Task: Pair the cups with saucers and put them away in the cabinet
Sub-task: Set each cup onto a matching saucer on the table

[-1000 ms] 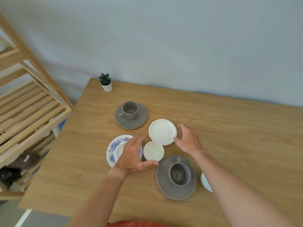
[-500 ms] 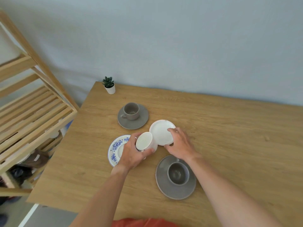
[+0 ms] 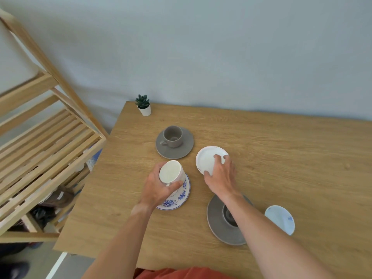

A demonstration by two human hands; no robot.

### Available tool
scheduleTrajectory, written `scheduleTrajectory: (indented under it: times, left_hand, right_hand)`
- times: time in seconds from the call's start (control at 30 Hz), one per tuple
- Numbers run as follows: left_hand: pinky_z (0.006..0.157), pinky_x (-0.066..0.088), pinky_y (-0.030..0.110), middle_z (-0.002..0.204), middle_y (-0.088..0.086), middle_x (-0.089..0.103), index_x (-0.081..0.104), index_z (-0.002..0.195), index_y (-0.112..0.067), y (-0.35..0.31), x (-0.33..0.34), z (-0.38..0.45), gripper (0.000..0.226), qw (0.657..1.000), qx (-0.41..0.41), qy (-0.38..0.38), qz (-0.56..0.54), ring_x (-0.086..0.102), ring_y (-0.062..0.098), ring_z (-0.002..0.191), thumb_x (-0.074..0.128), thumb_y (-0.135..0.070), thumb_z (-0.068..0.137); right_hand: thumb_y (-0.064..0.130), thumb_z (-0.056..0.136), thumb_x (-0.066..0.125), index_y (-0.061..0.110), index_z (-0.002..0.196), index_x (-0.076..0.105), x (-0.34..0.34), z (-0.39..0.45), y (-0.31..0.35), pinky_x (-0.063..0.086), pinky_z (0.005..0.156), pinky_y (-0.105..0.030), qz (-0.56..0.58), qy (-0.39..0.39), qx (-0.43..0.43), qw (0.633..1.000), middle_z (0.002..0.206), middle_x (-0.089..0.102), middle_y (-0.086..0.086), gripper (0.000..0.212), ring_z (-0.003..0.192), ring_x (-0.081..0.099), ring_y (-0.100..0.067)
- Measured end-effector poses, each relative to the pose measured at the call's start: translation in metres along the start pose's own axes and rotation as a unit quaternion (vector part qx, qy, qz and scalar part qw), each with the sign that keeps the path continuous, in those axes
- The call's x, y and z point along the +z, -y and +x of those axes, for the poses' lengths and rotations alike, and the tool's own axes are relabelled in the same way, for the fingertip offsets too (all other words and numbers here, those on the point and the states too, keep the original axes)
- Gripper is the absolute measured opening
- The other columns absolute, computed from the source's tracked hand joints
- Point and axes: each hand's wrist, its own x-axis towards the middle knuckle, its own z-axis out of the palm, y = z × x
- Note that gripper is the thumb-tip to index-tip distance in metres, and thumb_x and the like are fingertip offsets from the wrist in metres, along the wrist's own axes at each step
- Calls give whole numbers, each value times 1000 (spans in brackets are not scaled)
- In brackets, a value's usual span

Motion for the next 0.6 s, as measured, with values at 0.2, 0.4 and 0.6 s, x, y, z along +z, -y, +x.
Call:
scheduleTrajectory:
  times: [0.2, 0.4, 0.6]
  left_hand:
    - [94, 51, 37, 118, -14, 58, 45, 130, -29, -23, 18, 32, 83, 999, 39, 22, 12, 57, 11, 111, 83, -53, 61]
    - [86, 46, 26, 115, -11, 58, 43, 129, -25, -44, 46, 61, 81, 994, 65, 75, 38, 57, 12, 106, 88, -39, 64]
    - [89, 43, 29, 124, -4, 59, 42, 134, -21, -58, 78, 80, 86, 981, 90, 146, 92, 54, 21, 116, 88, -38, 63]
  right_hand:
    - [38, 87, 66, 11, 146, 32, -6, 10, -25, 36, 104, -42, 9, 30, 100, 995, 137, 39, -17, 73, 127, 40, -35]
    - [33, 88, 66, 17, 152, 28, -9, 22, -27, 41, 106, -47, 48, 73, 115, 990, 140, 41, -19, 76, 132, 41, -38]
    - [39, 77, 66, 33, 141, 37, -8, 28, -33, 53, 91, -50, 117, 75, 110, 984, 122, 57, -8, 71, 115, 57, -34]
